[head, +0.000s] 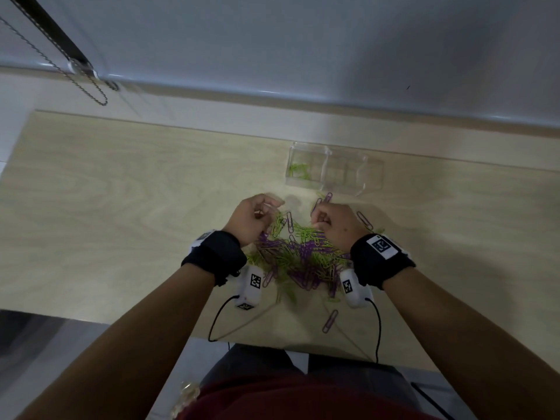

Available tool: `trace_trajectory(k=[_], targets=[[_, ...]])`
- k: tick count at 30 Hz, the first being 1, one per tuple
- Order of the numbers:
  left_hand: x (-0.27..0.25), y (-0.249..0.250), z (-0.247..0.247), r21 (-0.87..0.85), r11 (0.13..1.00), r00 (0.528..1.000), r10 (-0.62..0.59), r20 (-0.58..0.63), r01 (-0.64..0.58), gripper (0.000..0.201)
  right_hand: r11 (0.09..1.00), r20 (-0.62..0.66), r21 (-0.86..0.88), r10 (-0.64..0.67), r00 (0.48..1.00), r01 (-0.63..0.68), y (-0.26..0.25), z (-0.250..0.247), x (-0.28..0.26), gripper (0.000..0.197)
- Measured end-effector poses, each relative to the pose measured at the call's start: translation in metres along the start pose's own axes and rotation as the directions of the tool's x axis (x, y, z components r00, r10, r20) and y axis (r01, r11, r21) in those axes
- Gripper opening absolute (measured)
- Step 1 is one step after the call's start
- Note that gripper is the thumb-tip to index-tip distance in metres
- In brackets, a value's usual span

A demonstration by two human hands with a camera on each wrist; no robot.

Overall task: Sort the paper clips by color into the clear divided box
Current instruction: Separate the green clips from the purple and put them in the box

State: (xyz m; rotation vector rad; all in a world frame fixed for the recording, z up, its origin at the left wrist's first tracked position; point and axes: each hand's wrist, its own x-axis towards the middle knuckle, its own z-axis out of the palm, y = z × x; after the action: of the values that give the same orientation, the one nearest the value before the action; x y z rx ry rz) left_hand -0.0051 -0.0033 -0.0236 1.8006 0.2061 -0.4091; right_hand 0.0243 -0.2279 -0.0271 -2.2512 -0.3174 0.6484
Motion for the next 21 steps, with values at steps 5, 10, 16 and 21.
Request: trace_trajectory(k=[5, 10, 16, 21], targets=[[0.003, 0.002, 0.005, -0.247, 0.961, 0.992, -0.125, 0.0, 0.121, 0.034, 0.976, -0.06, 0.188, 0.12, 0.991, -0.107, 0.004, -0.012, -0.009, 0.022], [0.007, 0.006, 0.012, -0.531, 0.804, 0.956, -0.293, 0.037, 0.267, 0.034, 0.807, -0.11, 0.564, 0.286, 0.952, -0.177, 0.006, -0.015, -0.013, 0.021], [0.004, 0.014, 0.02, 0.053, 0.985, 0.986, -0.163, -0.039, 0.165, 0.025, 0.923, -0.111, 0.335, 0.239, 0.965, -0.19, -0.002, -0.009, -0.007, 0.01], [0.001, 0.007, 0.021, 0.572, 0.82, 0.999, -0.005, 0.037, -0.017, 0.015, 0.98, -0.008, -0.184, 0.069, 0.998, -0.069, -0.023, 0.003, 0.002, 0.011]])
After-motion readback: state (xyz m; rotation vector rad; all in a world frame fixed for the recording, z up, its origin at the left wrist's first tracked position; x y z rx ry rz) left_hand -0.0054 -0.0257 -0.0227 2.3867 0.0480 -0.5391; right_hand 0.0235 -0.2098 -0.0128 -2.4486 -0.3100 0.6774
